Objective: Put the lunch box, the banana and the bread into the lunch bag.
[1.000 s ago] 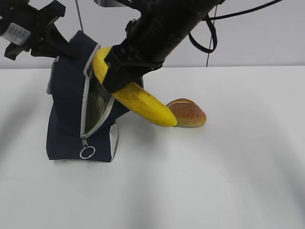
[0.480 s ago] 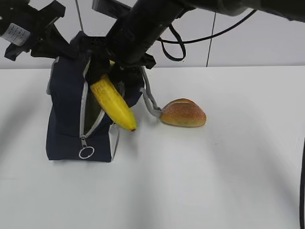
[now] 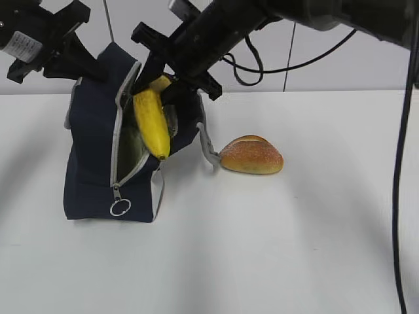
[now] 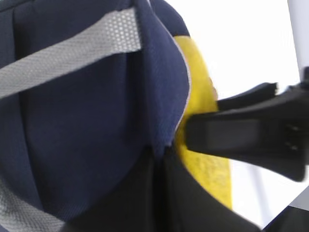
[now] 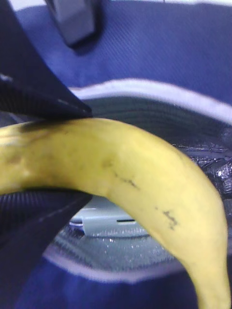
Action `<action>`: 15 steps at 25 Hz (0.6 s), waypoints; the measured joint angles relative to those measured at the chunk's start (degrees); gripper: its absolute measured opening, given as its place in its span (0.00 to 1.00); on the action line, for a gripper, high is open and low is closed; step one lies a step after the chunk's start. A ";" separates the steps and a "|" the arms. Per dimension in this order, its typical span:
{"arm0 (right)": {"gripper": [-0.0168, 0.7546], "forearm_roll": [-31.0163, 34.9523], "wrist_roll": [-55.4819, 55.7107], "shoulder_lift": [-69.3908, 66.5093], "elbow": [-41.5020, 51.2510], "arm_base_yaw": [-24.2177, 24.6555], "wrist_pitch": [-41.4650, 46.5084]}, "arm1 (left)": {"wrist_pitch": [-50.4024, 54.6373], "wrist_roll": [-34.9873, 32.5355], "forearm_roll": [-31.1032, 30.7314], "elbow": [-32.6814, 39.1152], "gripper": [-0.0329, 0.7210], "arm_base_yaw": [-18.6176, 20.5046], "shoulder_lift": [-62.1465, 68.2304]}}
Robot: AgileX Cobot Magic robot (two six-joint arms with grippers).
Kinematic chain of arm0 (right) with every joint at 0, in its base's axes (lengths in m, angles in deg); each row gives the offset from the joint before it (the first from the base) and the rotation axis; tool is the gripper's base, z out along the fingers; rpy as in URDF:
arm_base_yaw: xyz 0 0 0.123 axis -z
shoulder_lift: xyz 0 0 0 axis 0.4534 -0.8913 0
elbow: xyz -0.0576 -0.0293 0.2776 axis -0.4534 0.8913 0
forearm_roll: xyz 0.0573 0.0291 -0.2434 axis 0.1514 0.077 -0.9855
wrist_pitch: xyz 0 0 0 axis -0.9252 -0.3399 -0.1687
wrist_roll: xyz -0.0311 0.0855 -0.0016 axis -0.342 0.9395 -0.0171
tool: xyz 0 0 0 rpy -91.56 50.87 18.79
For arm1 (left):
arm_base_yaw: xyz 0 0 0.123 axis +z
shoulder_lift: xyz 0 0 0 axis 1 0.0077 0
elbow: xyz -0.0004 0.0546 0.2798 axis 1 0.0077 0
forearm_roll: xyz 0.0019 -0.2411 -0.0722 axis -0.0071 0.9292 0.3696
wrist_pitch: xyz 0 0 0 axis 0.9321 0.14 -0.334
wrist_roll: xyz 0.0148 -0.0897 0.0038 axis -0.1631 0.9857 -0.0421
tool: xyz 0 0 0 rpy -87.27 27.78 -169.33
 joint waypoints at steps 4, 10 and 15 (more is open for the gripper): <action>0.43 7.49 0.65 -2.97 0.00 0.00 -2.21 | 0.11 0.00 0.00 0.00 0.04 0.00 0.00; 0.43 13.49 -1.81 -5.87 -0.08 -0.25 -5.30 | 0.11 0.00 0.00 0.00 0.04 0.00 0.00; 0.65 13.63 -8.10 -6.50 -0.08 -0.59 -5.81 | 0.11 0.00 0.00 0.00 0.04 0.00 0.00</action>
